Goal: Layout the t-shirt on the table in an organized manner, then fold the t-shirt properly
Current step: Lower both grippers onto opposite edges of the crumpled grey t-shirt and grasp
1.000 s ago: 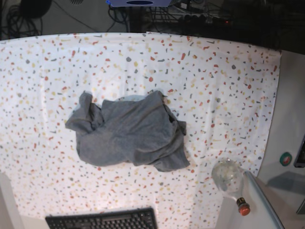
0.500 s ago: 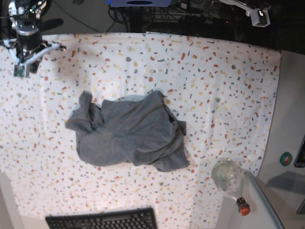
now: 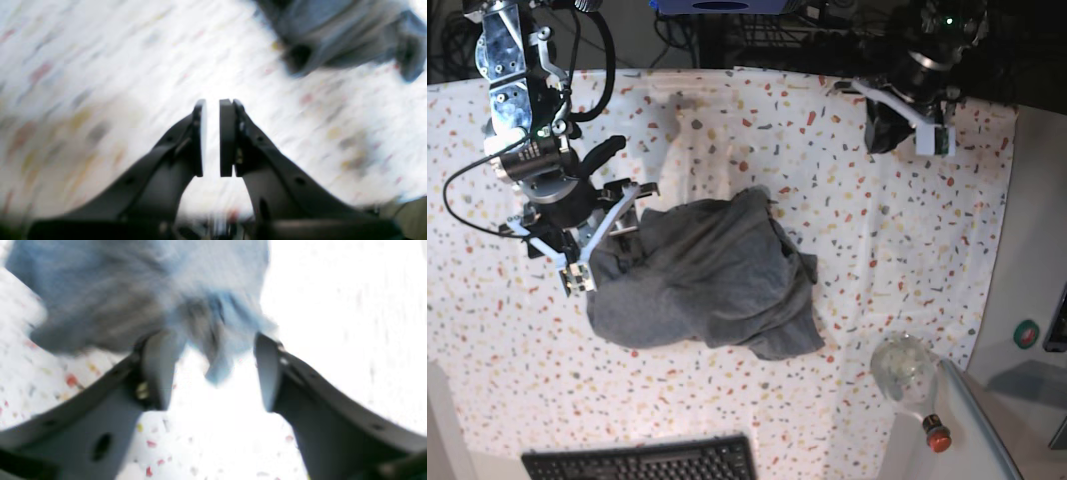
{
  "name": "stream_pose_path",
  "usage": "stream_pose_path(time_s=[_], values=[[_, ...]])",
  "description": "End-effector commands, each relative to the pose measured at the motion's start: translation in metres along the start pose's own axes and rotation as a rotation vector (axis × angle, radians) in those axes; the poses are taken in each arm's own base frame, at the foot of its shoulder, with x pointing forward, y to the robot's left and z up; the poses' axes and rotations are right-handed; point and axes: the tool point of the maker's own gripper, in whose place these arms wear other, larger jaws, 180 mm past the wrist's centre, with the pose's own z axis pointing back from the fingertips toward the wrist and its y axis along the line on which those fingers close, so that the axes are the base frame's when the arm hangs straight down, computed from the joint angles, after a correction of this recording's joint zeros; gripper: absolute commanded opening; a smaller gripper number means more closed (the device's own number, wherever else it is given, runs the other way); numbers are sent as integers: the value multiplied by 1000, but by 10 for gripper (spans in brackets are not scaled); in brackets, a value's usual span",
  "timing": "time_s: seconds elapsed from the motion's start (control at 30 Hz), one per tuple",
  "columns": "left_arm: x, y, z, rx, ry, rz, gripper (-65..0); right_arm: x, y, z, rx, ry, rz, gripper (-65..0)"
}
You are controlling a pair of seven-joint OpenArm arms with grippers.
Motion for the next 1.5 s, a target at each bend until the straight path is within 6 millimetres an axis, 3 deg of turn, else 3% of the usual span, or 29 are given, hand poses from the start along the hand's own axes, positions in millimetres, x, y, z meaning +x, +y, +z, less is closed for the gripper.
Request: stream_pose_path(time_s=[0.0,0.17,0.3,0.43,0.63,0.7,0.9,1.07,1.2,1.27,1.37,1.47], values=[[18,-15,-6,-45,-45,-8,-586,7,-7,1,-19,-24,18,-267],[66,-57,-36,-138,-116,7,-587,3,-29,1,-64,-13,39,-269],[86,-69,-43,-152,-159,47,-581,-5,-46,0,-96,12,75,-269],[78,-64,-55,-136,-133,66,-555,-20,-58,-3,-116,58,103,-269],[51,-58,-84,-111,-50,119,-255,-34,-61,-6,-118,94,106,-269],[49,-56,-92,-98,-45,155,-188,-35,-60,-6,-117,97,106,-269],[55,-53,-112,-60,-57,278,-169,-41,-59,-5,-114,109,105,-269],[64,-69,-136,-95,-37,272,-169,-41,-59,-5,-114,109,105,-269],[66,-78,-149,-113,-19,261,-197,-41,-59,-5,-114,109,105,-269],[70,-77,-149,-112,-27,261,-326,-41,-59,-5,-114,110,105,-269],[79,-74,-143,-112,-54,251,-650,-51,-62,-10,-117,141,103,-269],[77,-52,-130,-74,-69,234,-650,-62,-65,-19,-121,169,99,-269]])
